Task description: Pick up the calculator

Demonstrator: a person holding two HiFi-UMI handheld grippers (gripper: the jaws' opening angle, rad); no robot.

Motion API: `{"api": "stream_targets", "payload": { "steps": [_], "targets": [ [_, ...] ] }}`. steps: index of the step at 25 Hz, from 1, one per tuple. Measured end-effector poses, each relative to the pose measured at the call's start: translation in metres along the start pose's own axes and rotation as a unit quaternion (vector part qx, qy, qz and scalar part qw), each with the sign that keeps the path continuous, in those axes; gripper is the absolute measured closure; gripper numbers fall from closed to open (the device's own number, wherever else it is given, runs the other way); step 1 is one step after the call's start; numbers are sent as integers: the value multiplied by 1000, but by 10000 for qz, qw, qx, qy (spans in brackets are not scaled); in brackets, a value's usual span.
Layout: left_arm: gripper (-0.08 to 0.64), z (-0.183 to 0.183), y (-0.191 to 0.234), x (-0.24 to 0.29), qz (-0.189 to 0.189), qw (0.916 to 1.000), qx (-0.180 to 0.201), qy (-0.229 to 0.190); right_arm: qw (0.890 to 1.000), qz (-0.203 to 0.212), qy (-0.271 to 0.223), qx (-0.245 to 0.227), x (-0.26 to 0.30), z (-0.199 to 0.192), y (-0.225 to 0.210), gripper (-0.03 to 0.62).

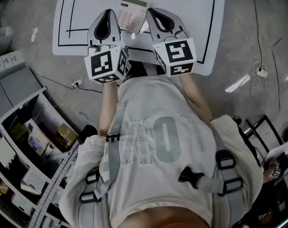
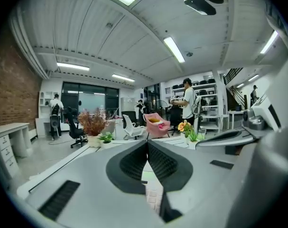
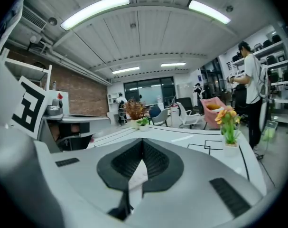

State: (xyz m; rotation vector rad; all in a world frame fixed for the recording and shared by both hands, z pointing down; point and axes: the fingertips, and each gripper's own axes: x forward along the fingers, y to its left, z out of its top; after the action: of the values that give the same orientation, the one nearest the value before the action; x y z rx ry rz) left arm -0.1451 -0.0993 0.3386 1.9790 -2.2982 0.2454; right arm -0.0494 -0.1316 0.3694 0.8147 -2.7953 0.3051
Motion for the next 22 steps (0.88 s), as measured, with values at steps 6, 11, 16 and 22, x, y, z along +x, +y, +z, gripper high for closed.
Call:
{"api": "stream_targets", "payload": {
  "steps": [6,11,16,22],
  "targets": [
    [538,4,-28,44,-797,9968,60,31,9944,-1047,53,159,-21,-2,-44,584],
    [538,10,-27,64,-1212,9926,52,-5,9863,-1620,69,303,-20,0,-59,584],
    [538,19,-18,78,-1676,9858,38,-14,9750,-2165,153,470,-15,1,-62,584],
    [539,33,0,83,-2104,9774,153,-167,9584,-2792,78,598,-15,9,-62,584]
  ]
}}
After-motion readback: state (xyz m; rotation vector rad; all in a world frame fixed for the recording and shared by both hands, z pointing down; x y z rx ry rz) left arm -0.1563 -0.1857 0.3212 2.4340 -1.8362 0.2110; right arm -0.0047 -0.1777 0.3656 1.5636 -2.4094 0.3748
